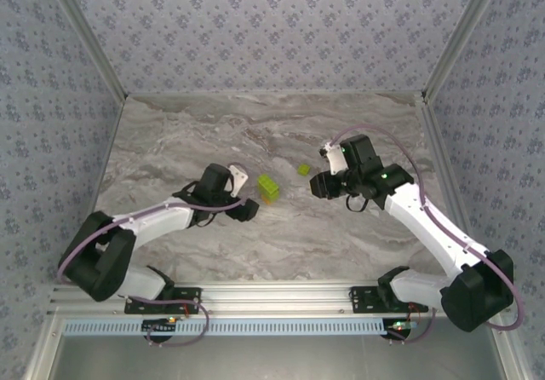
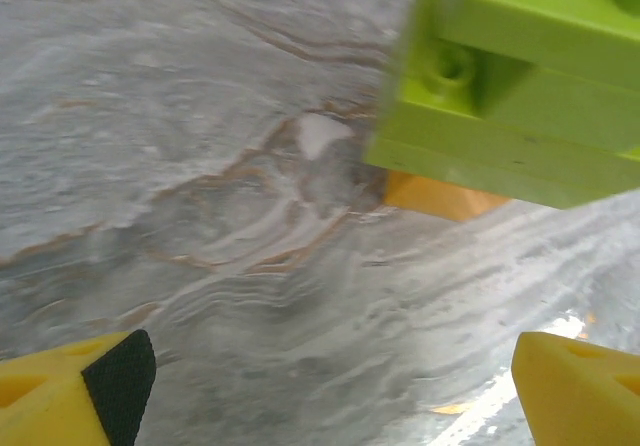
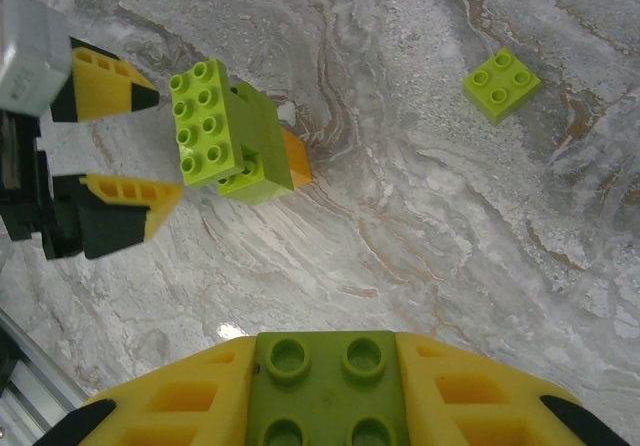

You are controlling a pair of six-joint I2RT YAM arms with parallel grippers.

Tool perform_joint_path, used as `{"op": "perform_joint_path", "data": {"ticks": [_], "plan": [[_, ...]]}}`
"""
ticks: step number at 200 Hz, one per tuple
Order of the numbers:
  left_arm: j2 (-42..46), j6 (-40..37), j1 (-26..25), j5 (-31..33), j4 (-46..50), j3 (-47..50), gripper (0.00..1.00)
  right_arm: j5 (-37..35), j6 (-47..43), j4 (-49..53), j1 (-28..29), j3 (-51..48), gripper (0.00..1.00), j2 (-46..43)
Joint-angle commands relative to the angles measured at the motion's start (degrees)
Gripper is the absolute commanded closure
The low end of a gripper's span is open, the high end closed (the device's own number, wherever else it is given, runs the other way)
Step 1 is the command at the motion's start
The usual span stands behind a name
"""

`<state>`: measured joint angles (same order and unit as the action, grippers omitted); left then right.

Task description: Assemble a carrot with lego

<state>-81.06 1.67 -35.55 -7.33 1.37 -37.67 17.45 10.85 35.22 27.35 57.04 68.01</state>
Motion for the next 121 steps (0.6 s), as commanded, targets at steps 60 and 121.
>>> {"op": "perform_joint_path", "data": {"ticks": [60, 121], "plan": [[-6.3, -4.6, -2.7, 0.3, 1.1, -5.7, 0.06, 1.5, -0.4, -0.5, -0.5, -2.5, 0.73, -1.1], [-9.4, -7.2, -1.3, -0.5, 0.7, -9.7, 0.06, 2.1, -0.6, -2.5, -0.5, -3.5, 0.73, -1.0]]}}
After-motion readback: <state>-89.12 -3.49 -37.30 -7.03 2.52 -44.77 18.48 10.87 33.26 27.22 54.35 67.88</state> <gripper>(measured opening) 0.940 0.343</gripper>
